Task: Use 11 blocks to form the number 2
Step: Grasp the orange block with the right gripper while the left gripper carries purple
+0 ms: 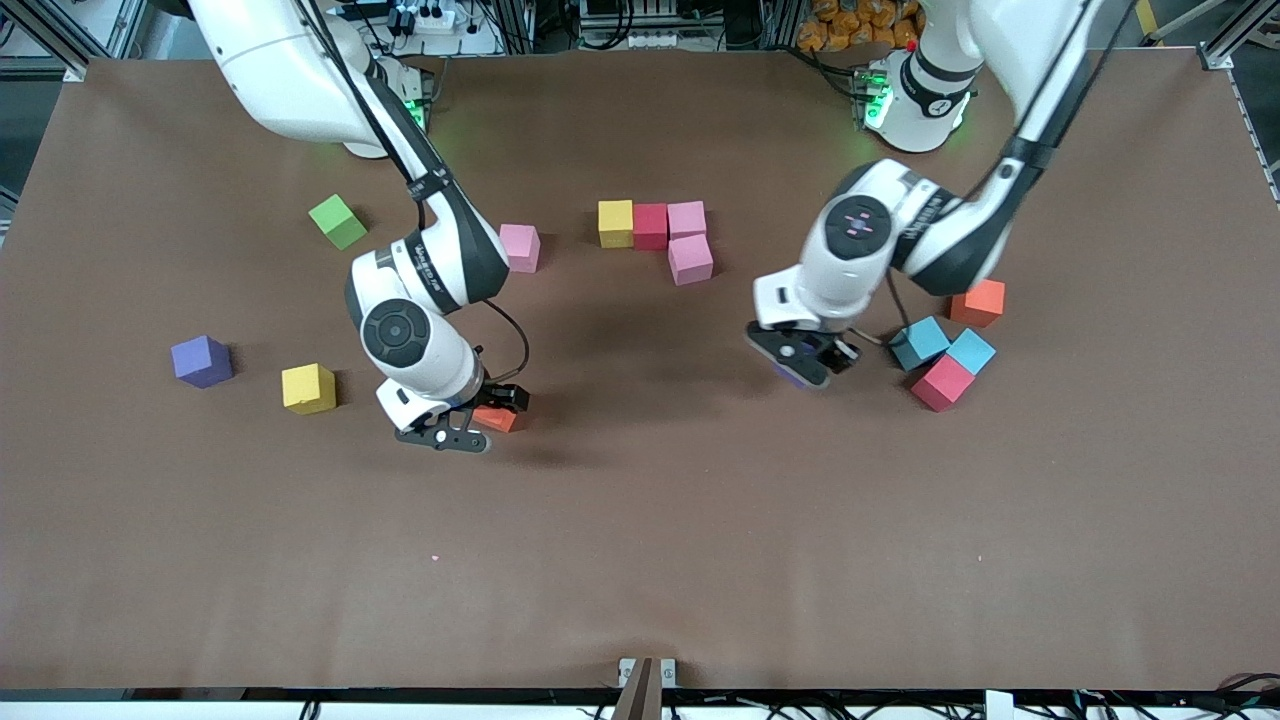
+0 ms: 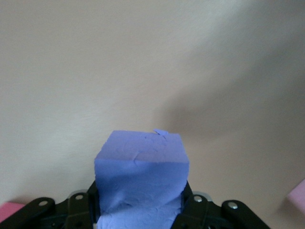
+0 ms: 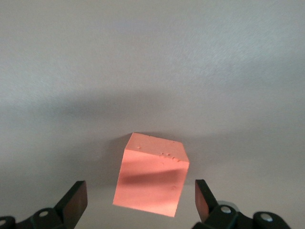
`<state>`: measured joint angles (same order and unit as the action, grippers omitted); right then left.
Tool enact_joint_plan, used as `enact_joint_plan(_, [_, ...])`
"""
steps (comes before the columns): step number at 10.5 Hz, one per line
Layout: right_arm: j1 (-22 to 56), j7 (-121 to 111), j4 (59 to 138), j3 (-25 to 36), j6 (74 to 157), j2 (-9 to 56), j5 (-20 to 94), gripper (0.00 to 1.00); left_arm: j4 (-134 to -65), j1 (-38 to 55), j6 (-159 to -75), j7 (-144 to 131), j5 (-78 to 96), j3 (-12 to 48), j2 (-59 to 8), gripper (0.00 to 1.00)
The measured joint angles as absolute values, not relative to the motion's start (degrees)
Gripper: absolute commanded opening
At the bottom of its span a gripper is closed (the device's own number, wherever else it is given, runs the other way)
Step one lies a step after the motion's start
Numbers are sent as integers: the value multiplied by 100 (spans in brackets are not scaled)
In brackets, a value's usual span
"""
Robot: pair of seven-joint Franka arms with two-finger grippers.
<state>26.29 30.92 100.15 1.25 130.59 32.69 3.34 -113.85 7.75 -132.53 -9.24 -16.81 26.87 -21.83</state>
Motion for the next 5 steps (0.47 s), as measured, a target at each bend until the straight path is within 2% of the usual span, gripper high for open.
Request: enact_joint_plan(5, [2647,3093,10096,119,13154,3447,287,100,-10666,1459,-13256,-3246,-1681,2685,-3020,7])
